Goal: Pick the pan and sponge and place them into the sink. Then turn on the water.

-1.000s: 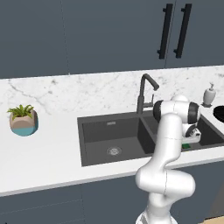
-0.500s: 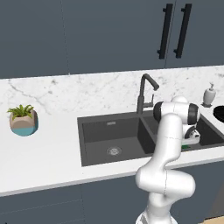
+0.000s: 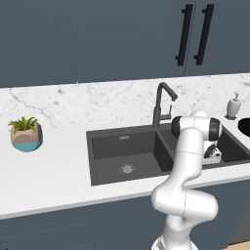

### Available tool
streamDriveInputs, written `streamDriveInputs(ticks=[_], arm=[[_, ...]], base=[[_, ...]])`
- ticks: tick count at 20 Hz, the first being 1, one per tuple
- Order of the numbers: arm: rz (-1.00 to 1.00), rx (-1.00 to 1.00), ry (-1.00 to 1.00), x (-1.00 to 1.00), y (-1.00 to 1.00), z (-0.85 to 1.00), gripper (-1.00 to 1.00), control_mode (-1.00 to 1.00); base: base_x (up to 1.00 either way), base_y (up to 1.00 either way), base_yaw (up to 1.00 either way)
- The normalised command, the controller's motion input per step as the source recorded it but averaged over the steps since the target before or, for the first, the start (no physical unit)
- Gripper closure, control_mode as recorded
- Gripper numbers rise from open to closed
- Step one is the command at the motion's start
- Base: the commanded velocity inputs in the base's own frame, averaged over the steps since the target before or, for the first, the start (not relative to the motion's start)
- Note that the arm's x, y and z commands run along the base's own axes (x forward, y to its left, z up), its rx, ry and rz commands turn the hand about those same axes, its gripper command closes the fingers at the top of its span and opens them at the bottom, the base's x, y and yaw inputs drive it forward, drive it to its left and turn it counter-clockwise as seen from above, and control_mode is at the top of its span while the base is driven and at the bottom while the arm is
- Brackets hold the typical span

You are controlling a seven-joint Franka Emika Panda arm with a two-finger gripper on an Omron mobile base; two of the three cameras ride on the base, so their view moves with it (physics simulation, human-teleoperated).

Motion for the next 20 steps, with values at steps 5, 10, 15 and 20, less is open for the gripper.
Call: streamDriveInputs(ticks=[5,10,15,20], arm=[[0.0,0.0,0.0,0.01,0.0,-0.17,1.0,-1.0],[0.0,0.0,0.0,0.01,0.0,-0.06,1.0,-1.0],[0.0,0.0,0.01,0.03,0.0,0.0,-1.0,-1.0],[0.0,0.01,0.01,0.07,0.0,0.01,-1.0,-1.0]], base=[[0.0,0.0,0.0],[0.0,0.0,0.0],[0.0,0.0,0.0],[0.0,0.0,0.0]])
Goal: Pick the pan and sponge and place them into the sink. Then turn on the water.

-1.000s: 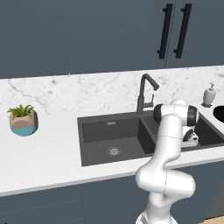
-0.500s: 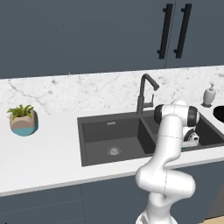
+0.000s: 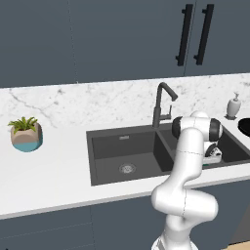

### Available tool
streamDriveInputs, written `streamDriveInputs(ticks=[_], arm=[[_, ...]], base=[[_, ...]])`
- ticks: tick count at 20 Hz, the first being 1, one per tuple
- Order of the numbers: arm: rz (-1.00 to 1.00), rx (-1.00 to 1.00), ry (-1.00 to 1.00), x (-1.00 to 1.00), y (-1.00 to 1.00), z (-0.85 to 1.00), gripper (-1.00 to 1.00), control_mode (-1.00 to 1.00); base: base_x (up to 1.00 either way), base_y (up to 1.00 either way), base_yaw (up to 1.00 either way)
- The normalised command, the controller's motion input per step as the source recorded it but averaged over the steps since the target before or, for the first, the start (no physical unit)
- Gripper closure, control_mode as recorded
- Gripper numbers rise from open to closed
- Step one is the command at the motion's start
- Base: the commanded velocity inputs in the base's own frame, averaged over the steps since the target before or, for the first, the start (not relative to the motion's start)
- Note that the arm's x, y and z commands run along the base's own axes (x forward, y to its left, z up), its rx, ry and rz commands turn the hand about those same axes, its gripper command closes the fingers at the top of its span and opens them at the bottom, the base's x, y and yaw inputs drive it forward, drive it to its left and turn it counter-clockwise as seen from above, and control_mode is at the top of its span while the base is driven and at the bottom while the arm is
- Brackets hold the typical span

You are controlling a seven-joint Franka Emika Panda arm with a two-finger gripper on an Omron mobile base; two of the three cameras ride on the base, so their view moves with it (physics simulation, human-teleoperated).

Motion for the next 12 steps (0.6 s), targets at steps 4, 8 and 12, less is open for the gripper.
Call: streamDriveInputs(ticks=[4,8,12], arm=[[0.0,0.01,0.0,0.0,0.0,0.44,-1.0,-1.0],[0.0,0.0,0.0,0.0,0.0,0.75,-1.0,-1.0],[0.0,0.0,0.0,0.0,0.0,0.88,-1.0,-1.0]], base=[[0.0,0.0,0.0],[0.0,0.0,0.0],[0.0,0.0,0.0]])
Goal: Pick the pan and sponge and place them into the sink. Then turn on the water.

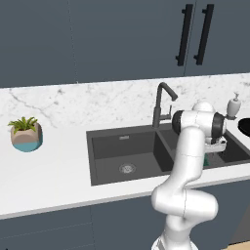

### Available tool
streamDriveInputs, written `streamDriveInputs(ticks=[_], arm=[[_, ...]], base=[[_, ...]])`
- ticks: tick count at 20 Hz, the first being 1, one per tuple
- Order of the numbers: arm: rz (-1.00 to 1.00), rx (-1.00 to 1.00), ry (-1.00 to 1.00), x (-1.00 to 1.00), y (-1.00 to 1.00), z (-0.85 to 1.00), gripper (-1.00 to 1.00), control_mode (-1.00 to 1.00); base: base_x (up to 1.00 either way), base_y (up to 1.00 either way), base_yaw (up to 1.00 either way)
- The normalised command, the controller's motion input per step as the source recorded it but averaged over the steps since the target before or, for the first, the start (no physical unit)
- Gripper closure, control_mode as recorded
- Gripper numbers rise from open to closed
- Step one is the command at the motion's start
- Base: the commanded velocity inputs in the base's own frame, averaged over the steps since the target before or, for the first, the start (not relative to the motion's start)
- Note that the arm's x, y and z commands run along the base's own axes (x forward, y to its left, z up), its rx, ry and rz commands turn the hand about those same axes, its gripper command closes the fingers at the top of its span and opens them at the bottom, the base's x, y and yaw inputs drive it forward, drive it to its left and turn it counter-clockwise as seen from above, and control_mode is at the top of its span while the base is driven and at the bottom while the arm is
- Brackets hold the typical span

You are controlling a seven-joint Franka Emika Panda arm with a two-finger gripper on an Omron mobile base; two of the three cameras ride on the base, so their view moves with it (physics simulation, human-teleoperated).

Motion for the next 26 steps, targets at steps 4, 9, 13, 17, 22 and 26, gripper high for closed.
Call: streamDriveInputs(ticks=[4,9,13,17,22,26], arm=[[0.0,-0.02,0.0,0.0,0.0,0.94,-1.0,-1.0],[0.0,-0.05,-0.04,-0.19,0.0,1.0,-1.0,-1.0],[0.0,-0.03,-0.01,-0.37,0.0,1.0,-1.0,-1.0],[-0.01,0.0,0.0,-0.42,0.0,0.93,-1.0,-1.0],[-0.01,0.0,0.0,0.0,-0.01,0.03,-1.0,-1.0],[0.0,0.0,0.0,-0.03,0.03,0.06,-1.0,-1.0]], base=[[0.0,0.0,0.0],[0.0,0.0,0.0],[0.0,0.0,0.0],[0.0,0.0,0.0],[0.0,0.0,0.0],[0.0,0.0,0.0]])
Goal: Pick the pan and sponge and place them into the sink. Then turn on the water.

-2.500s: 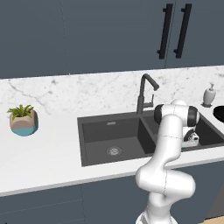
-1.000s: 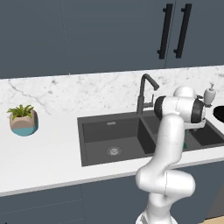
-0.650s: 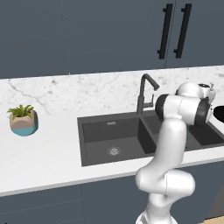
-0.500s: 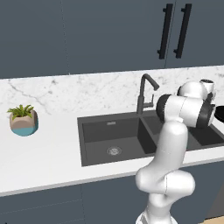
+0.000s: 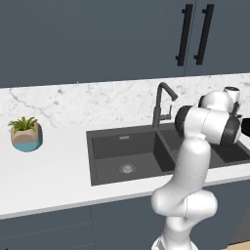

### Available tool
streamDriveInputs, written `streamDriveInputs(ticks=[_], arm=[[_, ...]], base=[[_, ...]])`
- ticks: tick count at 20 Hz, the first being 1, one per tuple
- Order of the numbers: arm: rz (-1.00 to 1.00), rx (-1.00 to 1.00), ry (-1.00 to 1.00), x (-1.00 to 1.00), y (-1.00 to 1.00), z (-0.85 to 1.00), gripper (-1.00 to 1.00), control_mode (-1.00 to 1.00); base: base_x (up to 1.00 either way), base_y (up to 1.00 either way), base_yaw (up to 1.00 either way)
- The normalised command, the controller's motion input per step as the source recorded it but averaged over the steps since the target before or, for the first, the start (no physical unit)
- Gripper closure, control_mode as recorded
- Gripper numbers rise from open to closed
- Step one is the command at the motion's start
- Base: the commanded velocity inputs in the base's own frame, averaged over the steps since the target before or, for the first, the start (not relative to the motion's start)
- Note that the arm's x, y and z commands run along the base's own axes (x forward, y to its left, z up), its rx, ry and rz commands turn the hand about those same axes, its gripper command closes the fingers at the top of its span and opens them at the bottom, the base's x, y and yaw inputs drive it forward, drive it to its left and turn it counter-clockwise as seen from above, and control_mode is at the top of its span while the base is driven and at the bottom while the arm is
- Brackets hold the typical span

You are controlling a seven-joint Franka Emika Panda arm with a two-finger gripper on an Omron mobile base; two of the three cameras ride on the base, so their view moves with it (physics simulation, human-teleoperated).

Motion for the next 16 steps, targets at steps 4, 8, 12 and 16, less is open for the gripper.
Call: streamDriveInputs(ticks=[4,8,12,16], arm=[[-0.03,0.02,-0.08,-0.38,0.08,0.54,-1.0,-1.0],[-0.03,0.03,-0.12,-0.54,0.2,0.76,-1.0,-1.0],[-0.02,0.0,-0.13,-0.61,0.38,0.78,-1.0,-1.0],[-0.01,0.0,-0.1,-0.62,0.48,0.84,-1.0,-1.0]], base=[[0.0,0.0,0.0],[0.0,0.0,0.0],[0.0,0.0,0.0],[0.0,0.0,0.0]])
